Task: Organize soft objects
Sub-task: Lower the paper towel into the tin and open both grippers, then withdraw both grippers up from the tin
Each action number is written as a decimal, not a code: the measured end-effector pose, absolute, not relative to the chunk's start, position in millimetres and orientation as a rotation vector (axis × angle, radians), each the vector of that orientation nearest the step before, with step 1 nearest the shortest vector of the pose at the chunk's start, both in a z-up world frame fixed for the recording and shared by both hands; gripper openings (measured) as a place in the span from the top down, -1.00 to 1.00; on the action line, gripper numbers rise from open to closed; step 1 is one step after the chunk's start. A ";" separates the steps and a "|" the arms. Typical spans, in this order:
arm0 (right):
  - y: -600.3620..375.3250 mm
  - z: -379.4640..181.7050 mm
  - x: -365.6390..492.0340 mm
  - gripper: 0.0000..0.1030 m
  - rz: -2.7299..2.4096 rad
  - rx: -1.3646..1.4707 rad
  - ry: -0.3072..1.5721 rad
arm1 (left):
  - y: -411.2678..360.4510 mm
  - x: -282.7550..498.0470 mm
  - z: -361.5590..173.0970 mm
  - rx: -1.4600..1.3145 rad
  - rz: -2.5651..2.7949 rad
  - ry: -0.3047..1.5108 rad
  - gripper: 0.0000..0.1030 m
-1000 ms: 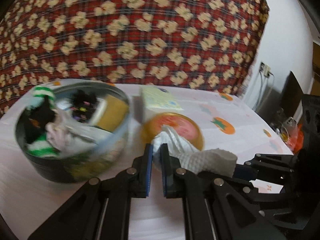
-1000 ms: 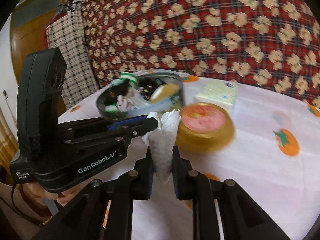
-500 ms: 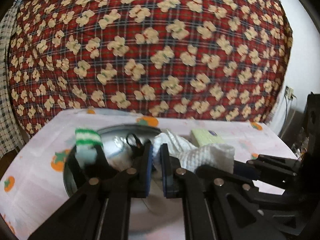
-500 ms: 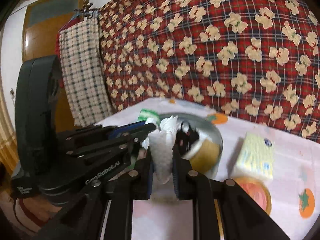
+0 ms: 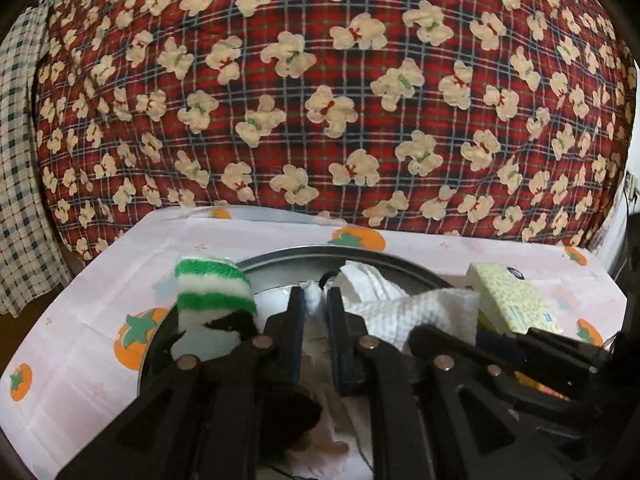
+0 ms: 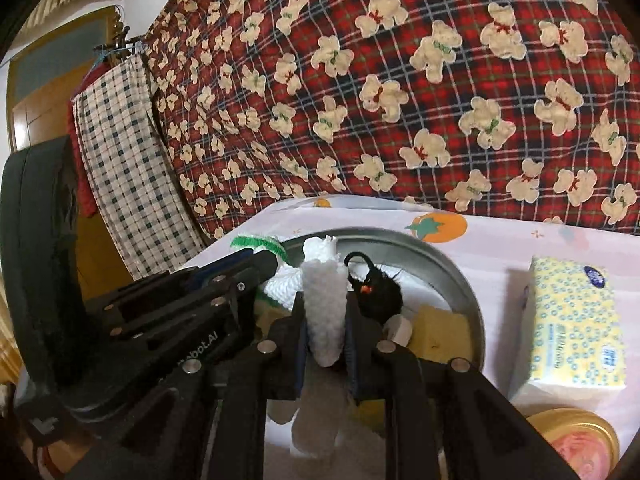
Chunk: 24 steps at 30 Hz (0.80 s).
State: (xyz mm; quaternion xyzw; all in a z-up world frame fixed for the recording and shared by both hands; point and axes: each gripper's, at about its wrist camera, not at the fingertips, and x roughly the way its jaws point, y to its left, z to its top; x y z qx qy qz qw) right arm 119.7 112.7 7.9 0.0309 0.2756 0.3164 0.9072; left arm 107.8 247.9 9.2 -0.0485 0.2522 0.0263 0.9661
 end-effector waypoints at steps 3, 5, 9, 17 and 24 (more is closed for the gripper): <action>115.4 -0.3 122.3 0.51 0.656 0.059 0.560 | 249.3 106.9 3.0 -0.097 0.086 0.512 0.72; 115.4 -2.3 123.0 0.15 0.664 0.064 0.559 | 253.1 103.6 4.5 -0.117 0.101 0.489 0.54; 103.9 1.6 126.1 -0.53 0.583 0.076 0.555 | 272.2 88.2 10.9 -0.235 0.151 0.405 -1.00; 45.6 28.0 112.2 -0.64 0.635 0.369 0.381 | 277.1 65.8 12.6 -0.195 0.281 0.276 -0.99; 43.3 32.2 97.8 -0.65 0.504 0.339 0.312 | 302.6 28.0 13.8 -0.222 0.460 0.138 -1.00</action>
